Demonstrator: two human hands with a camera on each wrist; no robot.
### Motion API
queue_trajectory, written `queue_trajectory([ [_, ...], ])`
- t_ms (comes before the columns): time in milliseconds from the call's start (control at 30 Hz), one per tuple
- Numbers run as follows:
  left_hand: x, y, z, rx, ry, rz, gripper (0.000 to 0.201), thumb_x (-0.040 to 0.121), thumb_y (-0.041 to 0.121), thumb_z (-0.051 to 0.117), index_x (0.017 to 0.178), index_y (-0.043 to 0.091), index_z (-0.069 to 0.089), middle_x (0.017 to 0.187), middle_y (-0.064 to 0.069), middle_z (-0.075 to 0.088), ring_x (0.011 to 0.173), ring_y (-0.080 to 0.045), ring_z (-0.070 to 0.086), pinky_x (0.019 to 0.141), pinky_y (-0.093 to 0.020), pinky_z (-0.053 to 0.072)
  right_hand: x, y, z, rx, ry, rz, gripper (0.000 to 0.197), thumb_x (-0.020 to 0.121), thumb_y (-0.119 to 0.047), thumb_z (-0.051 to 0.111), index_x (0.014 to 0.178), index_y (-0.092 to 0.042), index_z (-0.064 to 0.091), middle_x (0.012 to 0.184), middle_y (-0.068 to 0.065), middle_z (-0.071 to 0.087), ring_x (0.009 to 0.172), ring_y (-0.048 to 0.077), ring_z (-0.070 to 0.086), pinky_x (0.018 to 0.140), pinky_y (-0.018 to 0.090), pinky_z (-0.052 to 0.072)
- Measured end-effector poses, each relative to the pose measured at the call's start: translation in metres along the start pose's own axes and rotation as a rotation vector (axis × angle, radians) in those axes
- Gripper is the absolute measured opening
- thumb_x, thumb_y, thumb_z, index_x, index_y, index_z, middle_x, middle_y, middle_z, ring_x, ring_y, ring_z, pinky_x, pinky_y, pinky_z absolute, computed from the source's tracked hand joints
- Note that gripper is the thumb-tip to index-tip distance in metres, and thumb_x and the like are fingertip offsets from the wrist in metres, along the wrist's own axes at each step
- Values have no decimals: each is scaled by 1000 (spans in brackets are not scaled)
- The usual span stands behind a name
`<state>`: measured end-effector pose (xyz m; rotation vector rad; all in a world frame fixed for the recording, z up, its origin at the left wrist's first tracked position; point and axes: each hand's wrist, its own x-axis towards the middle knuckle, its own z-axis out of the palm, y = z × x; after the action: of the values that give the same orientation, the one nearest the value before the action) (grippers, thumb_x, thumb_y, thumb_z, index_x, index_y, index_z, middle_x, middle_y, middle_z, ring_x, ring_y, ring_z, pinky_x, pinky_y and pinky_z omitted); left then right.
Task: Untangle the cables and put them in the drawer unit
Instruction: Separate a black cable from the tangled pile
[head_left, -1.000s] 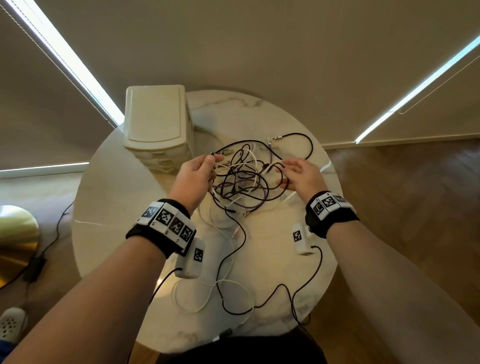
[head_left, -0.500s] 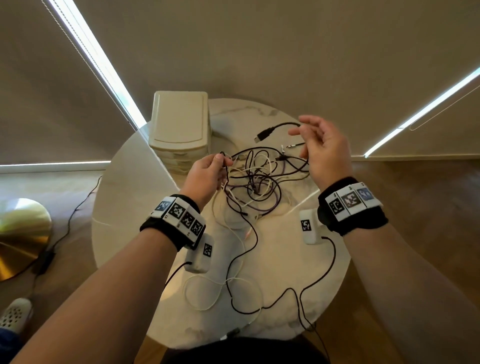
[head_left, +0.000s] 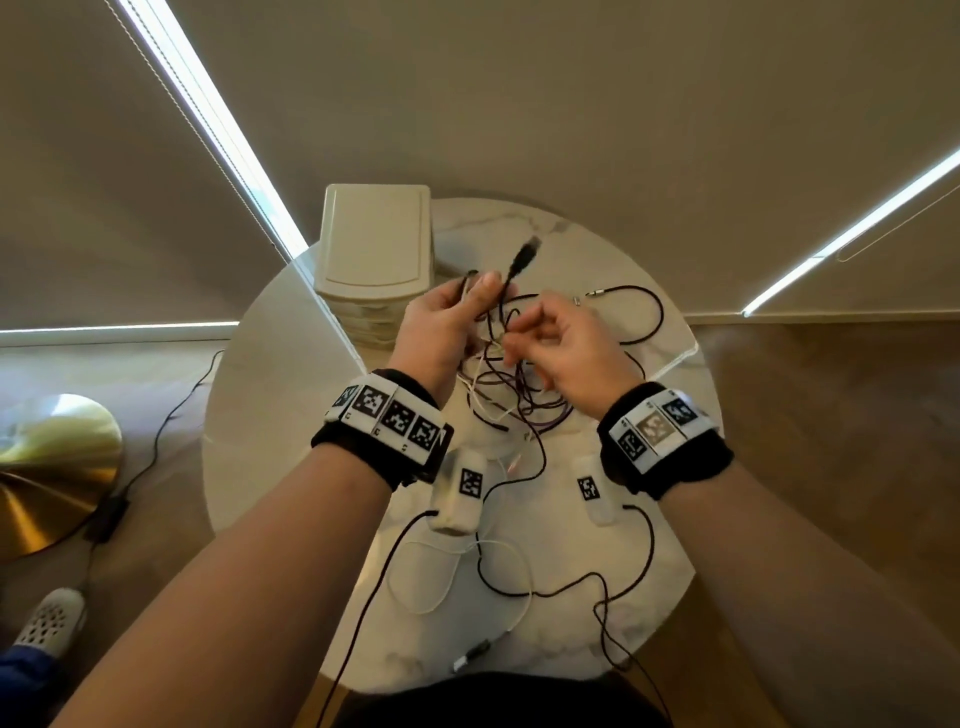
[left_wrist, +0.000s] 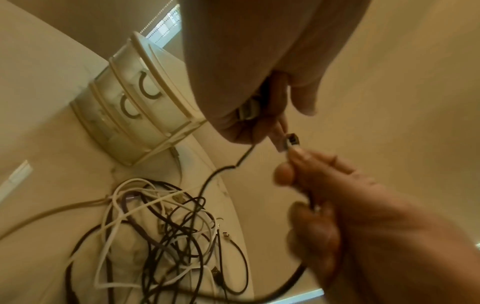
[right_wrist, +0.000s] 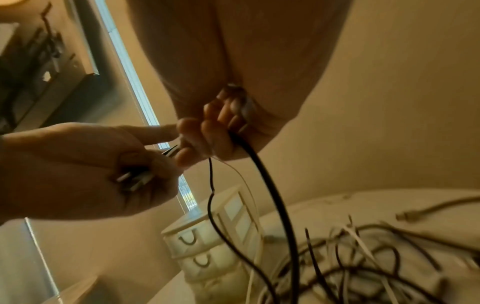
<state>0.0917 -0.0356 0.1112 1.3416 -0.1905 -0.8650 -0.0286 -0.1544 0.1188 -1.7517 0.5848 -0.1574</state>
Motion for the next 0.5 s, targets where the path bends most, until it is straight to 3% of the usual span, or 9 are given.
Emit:
queue_trajectory([
  [133,6,0,-9,189,-76,-106,25,96,23,72,106,-1,73,85,-2,70,57,-14,36,57,-29,31,-14,18,8,36,-49,6,11,94,-11,71,101,-7,64,82,9,75,58,1,62,56,16,46],
  [233,7,5,-10,281,-5,-100,30,105,21,59,107,-6,69,75,7,66,55,-8,47,59,-27,38,-16,37,6,31,-45,31,11,91,-17,75,95,-14,66,78,0,70,63,5,60,60,17,47],
  [333,12,15,-9,148,150,-81,21,109,23,49,102,10,64,70,7,57,52,-4,44,59,-23,40,-15,72,-2,-176,-91,109,16,92,-29,74,94,-15,68,81,-1,65,71,11,58,72,31,51],
  [433,12,22,-6,-91,195,-33,19,110,22,46,100,11,59,68,5,51,57,-6,47,70,-36,59,-17,112,-5,-400,-166,188,14,98,-21,65,106,-15,75,104,1,72,95,14,67,96,41,54],
  [500,8,22,-1,-157,188,-21,18,111,23,44,102,11,56,72,2,51,63,-7,52,70,-38,64,-16,127,-1,-442,-139,209,19,99,-16,63,112,-12,75,113,1,67,95,8,64,101,42,51],
])
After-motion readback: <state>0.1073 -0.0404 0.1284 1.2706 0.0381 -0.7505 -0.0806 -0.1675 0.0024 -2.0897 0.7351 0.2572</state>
